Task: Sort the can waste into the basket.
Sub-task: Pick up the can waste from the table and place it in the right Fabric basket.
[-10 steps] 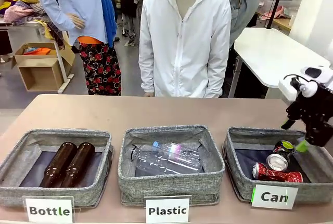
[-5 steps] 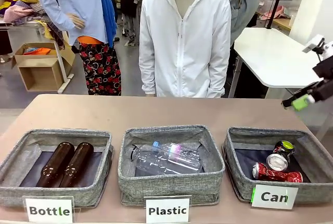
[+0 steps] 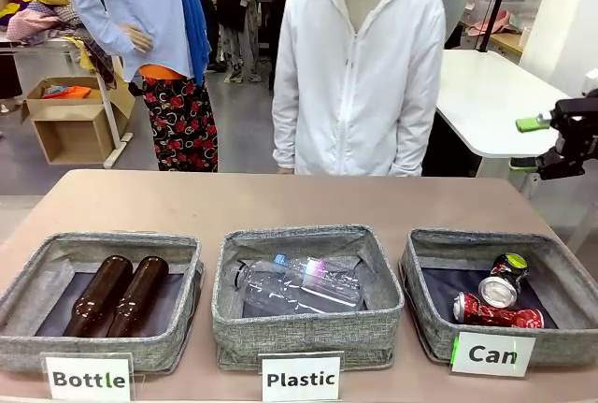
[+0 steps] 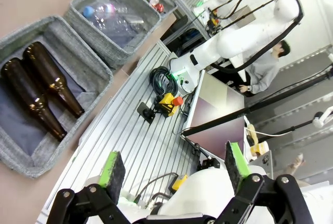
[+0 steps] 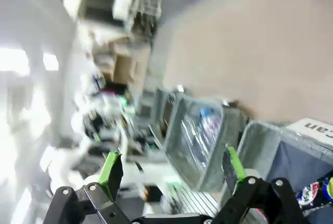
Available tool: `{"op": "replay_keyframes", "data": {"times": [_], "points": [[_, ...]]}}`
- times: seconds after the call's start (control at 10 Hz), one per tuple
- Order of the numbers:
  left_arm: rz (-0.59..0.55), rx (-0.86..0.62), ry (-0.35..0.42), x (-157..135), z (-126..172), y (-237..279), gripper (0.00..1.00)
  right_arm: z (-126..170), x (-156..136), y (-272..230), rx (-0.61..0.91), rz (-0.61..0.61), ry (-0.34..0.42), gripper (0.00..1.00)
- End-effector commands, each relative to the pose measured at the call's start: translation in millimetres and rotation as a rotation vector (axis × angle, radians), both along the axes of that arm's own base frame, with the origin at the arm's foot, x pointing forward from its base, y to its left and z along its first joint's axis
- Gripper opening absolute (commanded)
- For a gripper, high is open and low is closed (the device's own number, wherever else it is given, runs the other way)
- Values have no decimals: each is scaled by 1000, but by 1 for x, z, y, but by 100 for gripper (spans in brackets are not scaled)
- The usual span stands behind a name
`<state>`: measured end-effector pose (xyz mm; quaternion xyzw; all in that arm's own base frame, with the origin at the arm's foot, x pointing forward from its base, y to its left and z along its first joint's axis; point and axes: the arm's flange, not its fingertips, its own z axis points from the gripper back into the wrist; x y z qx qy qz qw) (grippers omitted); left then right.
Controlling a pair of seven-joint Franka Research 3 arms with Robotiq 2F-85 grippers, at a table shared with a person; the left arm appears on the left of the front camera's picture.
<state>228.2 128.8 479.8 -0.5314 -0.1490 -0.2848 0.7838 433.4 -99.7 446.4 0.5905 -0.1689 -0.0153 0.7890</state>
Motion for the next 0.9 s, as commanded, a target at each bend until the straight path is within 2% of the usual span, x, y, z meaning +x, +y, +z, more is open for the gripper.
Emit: {"op": "replay_keyframes", "data": {"times": [0.0,0.8], "points": [[2,-8,6,-1,2,2,100,9,-6,8,-84,129,-66,100],[2,-8,6,-1,2,2,100,9,-6,8,-84,129,-66,100]]}}
